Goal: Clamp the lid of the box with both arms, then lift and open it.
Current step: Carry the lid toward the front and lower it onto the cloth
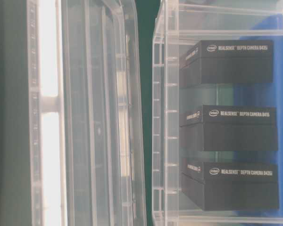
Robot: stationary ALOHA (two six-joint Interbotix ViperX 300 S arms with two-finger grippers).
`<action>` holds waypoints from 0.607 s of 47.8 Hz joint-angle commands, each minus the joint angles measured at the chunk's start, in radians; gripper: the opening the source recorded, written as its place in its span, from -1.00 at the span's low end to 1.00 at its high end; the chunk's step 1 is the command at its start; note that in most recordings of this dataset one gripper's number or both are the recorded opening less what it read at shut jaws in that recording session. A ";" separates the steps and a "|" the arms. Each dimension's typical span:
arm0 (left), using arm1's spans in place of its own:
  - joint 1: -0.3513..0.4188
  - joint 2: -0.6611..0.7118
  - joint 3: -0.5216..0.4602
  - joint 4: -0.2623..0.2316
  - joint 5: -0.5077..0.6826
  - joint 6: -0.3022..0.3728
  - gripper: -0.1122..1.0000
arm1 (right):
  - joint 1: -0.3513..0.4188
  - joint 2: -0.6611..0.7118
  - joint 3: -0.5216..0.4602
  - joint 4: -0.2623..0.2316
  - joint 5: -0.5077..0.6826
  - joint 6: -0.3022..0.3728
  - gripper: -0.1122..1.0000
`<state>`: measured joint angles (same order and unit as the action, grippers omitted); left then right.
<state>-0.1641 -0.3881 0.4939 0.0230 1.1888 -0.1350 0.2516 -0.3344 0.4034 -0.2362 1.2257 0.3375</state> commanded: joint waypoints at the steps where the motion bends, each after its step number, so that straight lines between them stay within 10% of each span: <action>1: -0.017 0.003 -0.035 0.012 -0.017 -0.031 -0.77 | 0.028 0.009 -0.063 -0.023 -0.011 0.029 -0.80; 29: -0.184 0.074 -0.100 0.018 0.000 -0.156 -0.77 | 0.190 0.107 -0.155 -0.061 0.035 0.172 -0.80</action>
<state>-0.3559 -0.3160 0.4571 0.0230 1.2072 -0.2792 0.4418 -0.2286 0.3114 -0.2700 1.2793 0.4970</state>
